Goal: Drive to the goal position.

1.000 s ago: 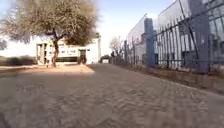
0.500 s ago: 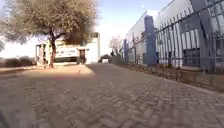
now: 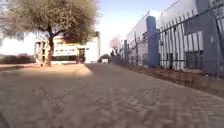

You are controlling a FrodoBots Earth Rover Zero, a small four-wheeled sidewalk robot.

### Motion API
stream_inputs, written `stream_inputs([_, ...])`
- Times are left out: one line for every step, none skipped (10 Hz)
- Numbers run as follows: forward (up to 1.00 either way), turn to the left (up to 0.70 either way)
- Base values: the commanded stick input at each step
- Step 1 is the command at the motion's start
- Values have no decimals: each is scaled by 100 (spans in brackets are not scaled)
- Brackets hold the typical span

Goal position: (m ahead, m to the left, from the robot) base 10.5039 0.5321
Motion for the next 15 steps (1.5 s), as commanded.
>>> stream_inputs([100, 0])
stream_inputs([100, 0])
stream_inputs([100, 0])
stream_inputs([100, 0])
stream_inputs([100, 0])
stream_inputs([100, 0])
stream_inputs([100, 0])
stream_inputs([100, 0])
stream_inputs([100, 0])
stream_inputs([100, 0])
stream_inputs([100, 0])
stream_inputs([100, 0])
stream_inputs([100, 0])
stream_inputs([100, 0])
stream_inputs([100, 0])
